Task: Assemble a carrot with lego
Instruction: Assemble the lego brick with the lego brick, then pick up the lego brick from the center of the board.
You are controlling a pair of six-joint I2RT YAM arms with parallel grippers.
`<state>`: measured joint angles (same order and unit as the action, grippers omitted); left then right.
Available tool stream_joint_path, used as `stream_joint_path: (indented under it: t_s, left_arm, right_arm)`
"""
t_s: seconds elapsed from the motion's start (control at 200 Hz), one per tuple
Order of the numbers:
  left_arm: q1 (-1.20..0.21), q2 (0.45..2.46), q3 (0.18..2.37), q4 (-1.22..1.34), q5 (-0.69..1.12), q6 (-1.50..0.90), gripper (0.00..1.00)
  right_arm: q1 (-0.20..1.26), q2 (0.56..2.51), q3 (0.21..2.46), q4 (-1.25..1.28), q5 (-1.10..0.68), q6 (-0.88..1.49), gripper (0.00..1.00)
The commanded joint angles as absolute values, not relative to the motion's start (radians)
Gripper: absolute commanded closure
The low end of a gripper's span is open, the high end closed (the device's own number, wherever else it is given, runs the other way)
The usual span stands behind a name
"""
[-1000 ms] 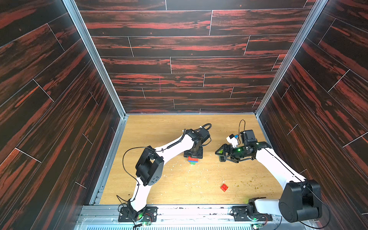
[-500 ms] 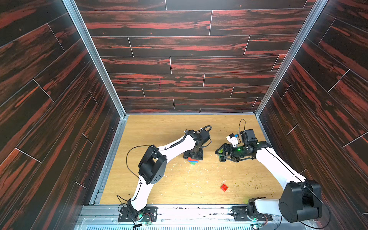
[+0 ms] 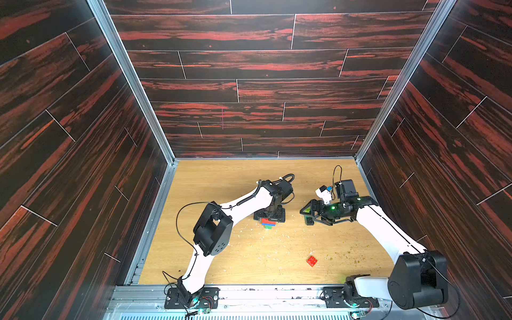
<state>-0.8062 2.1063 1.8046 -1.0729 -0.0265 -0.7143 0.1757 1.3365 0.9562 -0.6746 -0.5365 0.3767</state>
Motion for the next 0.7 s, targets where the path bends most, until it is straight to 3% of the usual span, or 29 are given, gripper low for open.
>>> stream_joint_path:
  t_s: [0.0,0.326,0.431,0.696]
  left_arm:
    - [-0.810,2.010,1.830,-1.093,-0.053,-0.714,0.06]
    - [-0.810,1.929,1.829,-1.089,-0.093,-0.707,0.00]
    - [-0.810,1.898,1.828,-1.092,-0.121,-0.708,0.00]
    - [-0.780,1.827,1.809,-1.091,-0.168,-0.706,0.00]
  right_arm:
    - [0.169,1.310,0.917,-0.715,-0.506,0.369,0.10]
    - [0.237,1.202,0.762,-0.767,-0.376,0.464,0.10]
    - [0.327,1.217,0.751,-0.811,-0.261,0.590,0.11]
    - [0.509,1.194,0.658,-0.829,-0.173,0.980,0.16]
